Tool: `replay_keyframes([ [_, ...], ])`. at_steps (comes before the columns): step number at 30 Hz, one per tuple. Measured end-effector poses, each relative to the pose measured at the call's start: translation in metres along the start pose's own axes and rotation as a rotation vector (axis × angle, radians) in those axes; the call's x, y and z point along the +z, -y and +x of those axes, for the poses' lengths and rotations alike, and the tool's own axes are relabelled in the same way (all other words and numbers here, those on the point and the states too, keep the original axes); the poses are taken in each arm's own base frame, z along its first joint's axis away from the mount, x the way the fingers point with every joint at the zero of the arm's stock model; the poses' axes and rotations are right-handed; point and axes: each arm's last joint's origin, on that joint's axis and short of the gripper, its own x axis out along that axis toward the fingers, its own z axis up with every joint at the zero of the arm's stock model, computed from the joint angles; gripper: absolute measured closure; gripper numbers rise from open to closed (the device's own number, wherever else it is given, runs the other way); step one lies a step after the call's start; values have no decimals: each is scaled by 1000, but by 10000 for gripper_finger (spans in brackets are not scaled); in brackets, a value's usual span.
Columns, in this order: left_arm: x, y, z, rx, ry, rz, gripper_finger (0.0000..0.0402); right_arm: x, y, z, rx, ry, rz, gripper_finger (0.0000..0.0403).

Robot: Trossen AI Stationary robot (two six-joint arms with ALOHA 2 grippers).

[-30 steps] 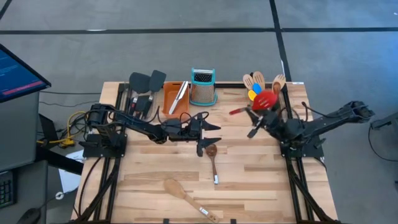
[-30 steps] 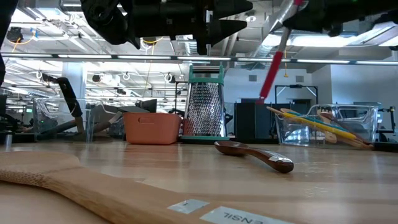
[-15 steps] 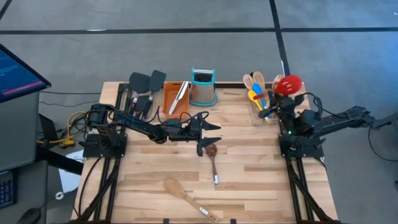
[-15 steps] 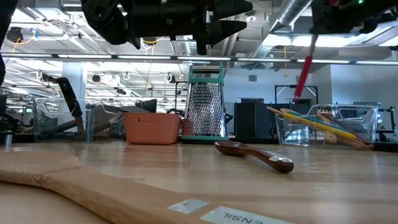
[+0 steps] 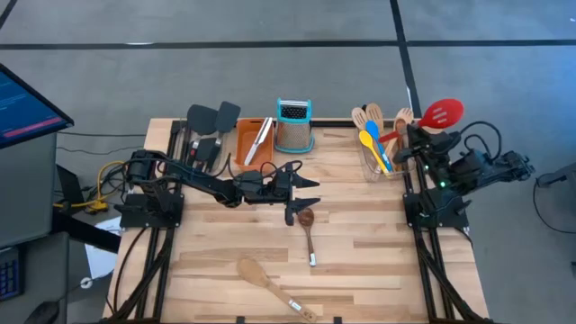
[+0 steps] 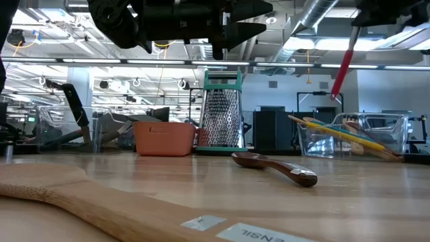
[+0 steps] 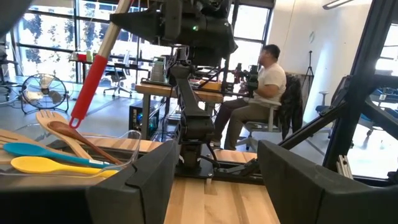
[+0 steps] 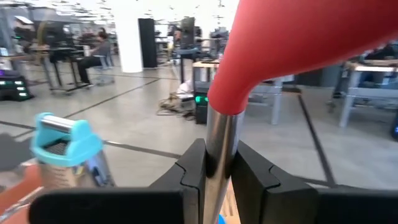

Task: Pick & Place Kitchen Items
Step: Put the red spoon into the right transparent bin

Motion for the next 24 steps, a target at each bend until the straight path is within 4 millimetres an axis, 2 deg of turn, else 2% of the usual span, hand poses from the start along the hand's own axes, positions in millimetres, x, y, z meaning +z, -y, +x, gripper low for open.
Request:
replay_keyframes([
  [5, 0, 0, 0, 0, 0, 0, 188, 6, 0, -4, 53, -1, 20, 359],
  [12, 0, 0, 0, -1, 0, 0, 188, 5, 0, -3, 41, -1, 33, 359],
  [24, 0, 0, 0, -1, -4, 0, 188, -14, -9, -3, 42, 0, -3, 359],
])
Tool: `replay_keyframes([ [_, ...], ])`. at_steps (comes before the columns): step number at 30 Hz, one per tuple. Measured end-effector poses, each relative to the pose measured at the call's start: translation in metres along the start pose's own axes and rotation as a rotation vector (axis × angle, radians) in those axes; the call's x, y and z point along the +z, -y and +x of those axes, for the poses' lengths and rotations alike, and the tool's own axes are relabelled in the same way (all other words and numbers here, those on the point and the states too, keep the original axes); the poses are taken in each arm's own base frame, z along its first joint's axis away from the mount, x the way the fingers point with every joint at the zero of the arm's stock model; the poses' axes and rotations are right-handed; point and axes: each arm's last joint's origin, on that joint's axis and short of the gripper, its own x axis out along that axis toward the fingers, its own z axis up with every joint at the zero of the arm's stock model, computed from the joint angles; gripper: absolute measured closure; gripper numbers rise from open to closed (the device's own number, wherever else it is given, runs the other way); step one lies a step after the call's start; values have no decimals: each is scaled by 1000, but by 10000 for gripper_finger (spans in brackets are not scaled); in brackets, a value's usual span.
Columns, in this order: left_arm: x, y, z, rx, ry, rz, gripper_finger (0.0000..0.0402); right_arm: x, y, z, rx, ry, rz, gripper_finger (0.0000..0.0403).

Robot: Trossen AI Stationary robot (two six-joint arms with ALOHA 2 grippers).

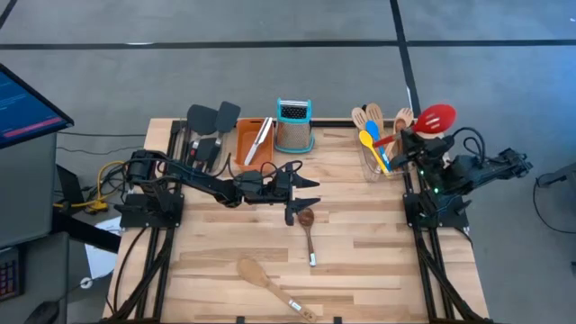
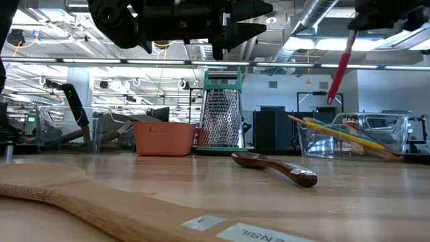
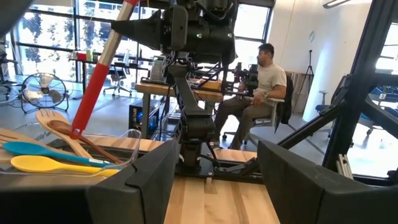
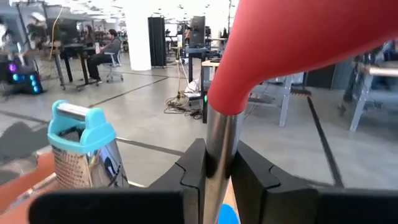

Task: Pick & Place Kitchen Items
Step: Put the red spoon into the right transparent bin

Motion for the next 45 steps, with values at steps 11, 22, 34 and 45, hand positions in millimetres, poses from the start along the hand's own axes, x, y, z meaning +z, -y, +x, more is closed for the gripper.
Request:
replay_keyframes([
  [11, 0, 0, 0, 0, 0, 0, 188, -5, -16, -5, 438, 70, 36, 359],
  [22, 0, -1, 0, 2, 0, 0, 188, 9, -44, 13, 432, 120, -10, 359],
  [34, -1, -1, 0, 3, -5, 1, 188, 31, -47, 70, 372, -21, -84, 359],
  [45, -1, -1, 0, 4, -11, 2, 188, 36, 5, 87, 200, -309, -40, 359],
])
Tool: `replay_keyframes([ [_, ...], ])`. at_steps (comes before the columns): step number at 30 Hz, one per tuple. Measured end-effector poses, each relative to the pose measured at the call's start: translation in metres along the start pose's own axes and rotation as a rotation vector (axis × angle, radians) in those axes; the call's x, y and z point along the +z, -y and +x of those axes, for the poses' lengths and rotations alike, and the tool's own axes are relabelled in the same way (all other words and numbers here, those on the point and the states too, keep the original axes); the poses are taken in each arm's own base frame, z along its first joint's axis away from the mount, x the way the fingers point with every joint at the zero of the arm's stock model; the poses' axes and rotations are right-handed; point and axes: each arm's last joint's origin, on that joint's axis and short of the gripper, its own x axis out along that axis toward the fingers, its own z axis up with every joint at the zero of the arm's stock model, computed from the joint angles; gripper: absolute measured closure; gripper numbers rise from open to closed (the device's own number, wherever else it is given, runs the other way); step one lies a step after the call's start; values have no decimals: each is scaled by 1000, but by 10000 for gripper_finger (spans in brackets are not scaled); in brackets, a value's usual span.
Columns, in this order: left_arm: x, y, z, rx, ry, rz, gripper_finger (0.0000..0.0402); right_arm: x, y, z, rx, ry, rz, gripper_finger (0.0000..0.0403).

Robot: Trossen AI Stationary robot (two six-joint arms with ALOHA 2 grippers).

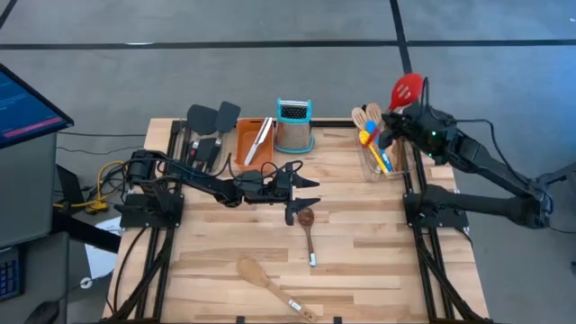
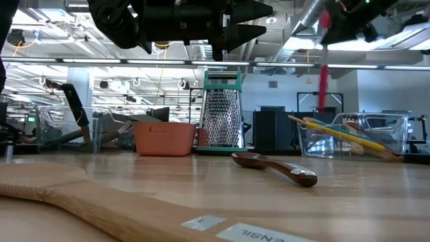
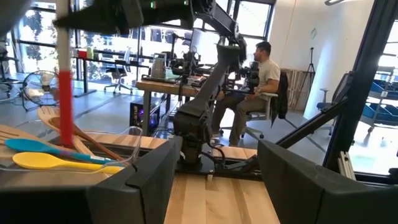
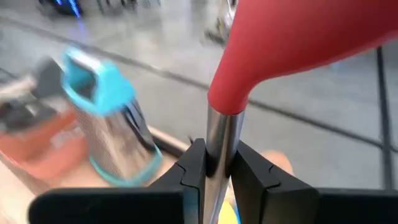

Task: Pick & Place Kitchen Items
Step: Put the red spoon into the right transparent bin

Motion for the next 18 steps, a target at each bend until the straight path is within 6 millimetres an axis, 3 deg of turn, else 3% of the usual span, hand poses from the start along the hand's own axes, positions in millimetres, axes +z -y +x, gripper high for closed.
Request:
replay_keyframes([
  [10, 0, 0, 0, 0, 0, 0, 188, -15, 25, 0, -100, -171, 48, 359],
  [18, 0, 0, 0, 0, 0, 0, 188, -35, 32, 20, -110, -279, 96, 359],
])
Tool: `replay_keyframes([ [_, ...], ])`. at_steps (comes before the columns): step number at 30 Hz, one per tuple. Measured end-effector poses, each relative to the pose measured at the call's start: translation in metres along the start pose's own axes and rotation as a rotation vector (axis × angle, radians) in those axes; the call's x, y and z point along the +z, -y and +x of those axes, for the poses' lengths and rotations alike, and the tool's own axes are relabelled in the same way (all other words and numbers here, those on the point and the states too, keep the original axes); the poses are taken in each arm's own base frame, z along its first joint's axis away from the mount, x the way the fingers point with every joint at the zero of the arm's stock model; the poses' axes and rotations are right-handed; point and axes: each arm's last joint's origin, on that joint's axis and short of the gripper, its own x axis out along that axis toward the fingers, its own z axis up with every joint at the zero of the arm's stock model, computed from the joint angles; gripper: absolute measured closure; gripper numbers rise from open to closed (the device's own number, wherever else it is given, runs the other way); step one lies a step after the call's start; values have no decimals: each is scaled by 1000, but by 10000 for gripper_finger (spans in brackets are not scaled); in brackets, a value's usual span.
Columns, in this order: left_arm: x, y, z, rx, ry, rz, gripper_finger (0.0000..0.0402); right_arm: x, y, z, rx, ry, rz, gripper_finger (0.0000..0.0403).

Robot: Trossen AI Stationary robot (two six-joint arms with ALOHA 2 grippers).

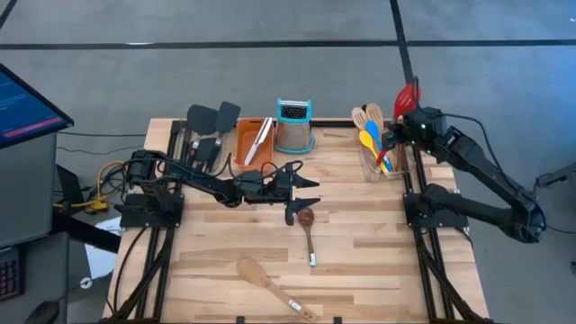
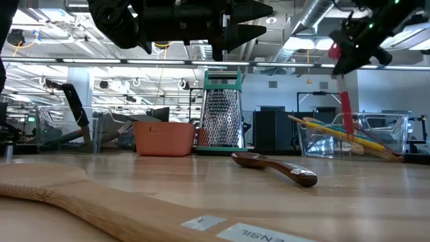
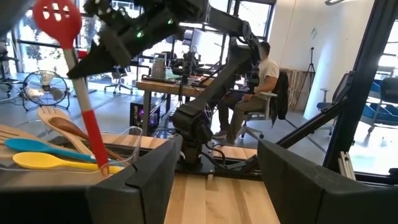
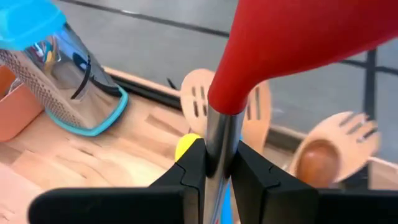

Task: Pick & Place Kitchen Items
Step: Put the red spoon into the right transparent bin

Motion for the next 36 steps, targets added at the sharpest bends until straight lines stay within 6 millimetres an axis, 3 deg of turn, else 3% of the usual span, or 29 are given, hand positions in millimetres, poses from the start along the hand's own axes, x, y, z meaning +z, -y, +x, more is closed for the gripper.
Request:
replay_keyframes([
  [8, 0, 0, 0, 0, 0, 0, 188, -11, 6, 35, 95, -34, 95, 359],
  [25, 0, 0, 0, 0, -3, 0, 188, -17, 18, 90, 9, -223, 162, 357],
  [30, 0, 0, 0, 0, -5, 0, 188, -25, 19, 98, -7, -295, 160, 304],
  [36, -1, 0, 0, 1, -6, 0, 188, -19, 20, 96, 1, -275, 102, 224],
])
